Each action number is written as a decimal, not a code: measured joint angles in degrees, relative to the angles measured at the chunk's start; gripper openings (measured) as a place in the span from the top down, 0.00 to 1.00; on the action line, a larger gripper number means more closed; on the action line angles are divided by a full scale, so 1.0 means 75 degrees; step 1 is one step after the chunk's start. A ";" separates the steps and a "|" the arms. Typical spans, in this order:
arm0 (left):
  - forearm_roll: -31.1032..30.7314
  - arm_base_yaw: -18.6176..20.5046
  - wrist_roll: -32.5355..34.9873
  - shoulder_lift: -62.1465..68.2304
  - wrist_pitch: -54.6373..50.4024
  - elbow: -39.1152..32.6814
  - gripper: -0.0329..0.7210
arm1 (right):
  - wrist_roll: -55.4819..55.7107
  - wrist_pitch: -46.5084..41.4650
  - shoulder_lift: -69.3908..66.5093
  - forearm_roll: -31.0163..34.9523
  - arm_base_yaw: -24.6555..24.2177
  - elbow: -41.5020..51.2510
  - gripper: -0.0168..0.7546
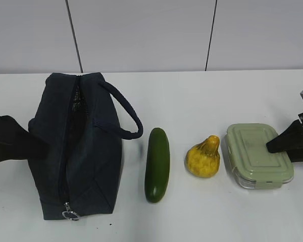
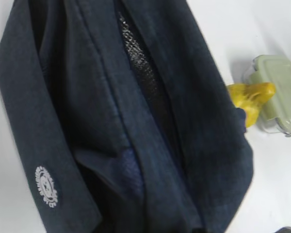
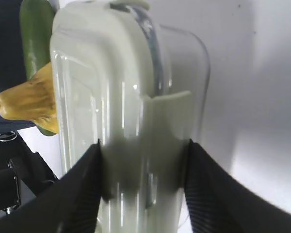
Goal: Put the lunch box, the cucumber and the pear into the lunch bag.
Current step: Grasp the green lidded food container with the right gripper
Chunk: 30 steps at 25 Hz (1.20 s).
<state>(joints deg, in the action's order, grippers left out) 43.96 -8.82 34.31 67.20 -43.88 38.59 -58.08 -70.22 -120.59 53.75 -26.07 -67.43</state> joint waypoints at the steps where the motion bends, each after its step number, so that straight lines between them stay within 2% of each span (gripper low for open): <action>1: -0.0018 0.0000 0.0007 0.0120 0.0053 0.0006 0.57 | 0.0000 0.0000 0.0000 0.0000 0.0000 0.0000 0.50; 4: -0.0021 0.0000 0.0007 0.0417 0.0123 0.0014 0.64 | 0.0000 0.0030 0.0000 0.0071 0.0000 0.0000 0.50; 8: 0.0090 0.0000 0.0007 0.0651 0.0131 0.0016 0.91 | 0.0000 0.0058 0.0000 0.0167 0.0000 0.0000 0.50; 10: 0.0090 0.0000 0.0007 0.0662 0.0131 0.0023 0.96 | 0.0000 0.0074 0.0000 0.0192 0.0000 0.0000 0.50; 30: 0.0090 0.0000 0.0007 0.0686 0.0191 0.0023 0.97 | 0.0184 0.0389 0.0225 0.0354 0.0000 0.0000 0.50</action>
<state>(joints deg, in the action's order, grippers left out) 44.63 -8.82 34.36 72.34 -42.45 38.76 -56.70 -67.30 -118.91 56.41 -26.07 -67.43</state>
